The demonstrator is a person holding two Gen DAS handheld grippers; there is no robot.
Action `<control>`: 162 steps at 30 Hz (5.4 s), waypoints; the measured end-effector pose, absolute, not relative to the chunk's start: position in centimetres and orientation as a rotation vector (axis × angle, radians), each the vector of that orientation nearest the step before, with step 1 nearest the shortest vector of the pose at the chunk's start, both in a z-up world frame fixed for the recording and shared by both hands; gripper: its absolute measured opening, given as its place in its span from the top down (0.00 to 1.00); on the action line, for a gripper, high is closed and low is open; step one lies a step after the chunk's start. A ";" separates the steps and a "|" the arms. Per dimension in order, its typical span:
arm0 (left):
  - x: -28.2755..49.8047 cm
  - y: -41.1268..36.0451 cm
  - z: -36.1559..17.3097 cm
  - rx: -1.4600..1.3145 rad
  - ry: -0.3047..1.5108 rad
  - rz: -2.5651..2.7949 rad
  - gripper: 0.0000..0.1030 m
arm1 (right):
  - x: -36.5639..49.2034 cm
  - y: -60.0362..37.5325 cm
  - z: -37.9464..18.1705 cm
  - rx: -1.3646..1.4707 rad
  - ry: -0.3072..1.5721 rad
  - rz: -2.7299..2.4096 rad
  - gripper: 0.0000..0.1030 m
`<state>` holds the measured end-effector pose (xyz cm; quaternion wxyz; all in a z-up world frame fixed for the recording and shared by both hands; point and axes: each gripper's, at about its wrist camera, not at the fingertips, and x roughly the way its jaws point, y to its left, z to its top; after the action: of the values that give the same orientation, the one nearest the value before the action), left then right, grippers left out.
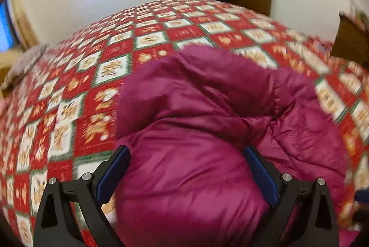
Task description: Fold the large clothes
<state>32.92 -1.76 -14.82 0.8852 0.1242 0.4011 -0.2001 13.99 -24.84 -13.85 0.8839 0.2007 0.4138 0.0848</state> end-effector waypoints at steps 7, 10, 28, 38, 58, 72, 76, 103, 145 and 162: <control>31.7 5.6 -9.3 0.079 0.772 -0.362 0.04 | 14.9 -23.6 -9.2 0.428 0.734 0.172 0.15; 32.2 7.5 -10.1 0.013 0.824 -0.338 0.04 | 16.9 -21.9 -10.1 0.486 0.763 0.219 0.18; 33.8 6.8 -13.1 -0.041 0.898 -0.472 0.04 | 15.9 -26.6 -13.3 0.519 0.761 0.097 0.00; 36.1 6.9 -17.8 -0.324 1.072 -0.631 0.04 | 21.2 -24.2 -19.0 0.578 0.904 0.228 0.00; 33.3 3.3 -17.4 -0.022 1.000 -0.476 0.13 | 23.2 -19.6 -18.8 0.272 0.880 0.188 0.32; 30.9 3.3 -16.2 -0.055 1.007 -0.450 0.28 | 21.2 -19.4 -17.2 0.286 0.906 0.215 0.65; 29.9 2.9 -15.9 -0.087 1.029 -0.461 0.30 | 20.2 -19.9 -16.5 0.282 0.910 0.212 0.66; 24.5 -7.1 -11.7 0.021 0.961 -0.582 0.34 | 13.9 -27.8 -13.5 0.279 0.815 0.067 0.68; 28.7 -20.0 -16.7 0.030 0.981 -0.433 0.11 | 18.2 -44.3 -15.5 0.274 0.903 -0.006 0.41; 28.6 -19.8 -16.2 0.089 0.927 -0.404 0.09 | 19.8 -42.3 -12.1 0.326 0.798 -0.334 0.70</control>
<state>28.60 -19.76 -16.24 0.8740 0.0428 0.4438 -0.1934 19.80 -42.35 -12.13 0.8950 0.1574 0.3851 -0.1610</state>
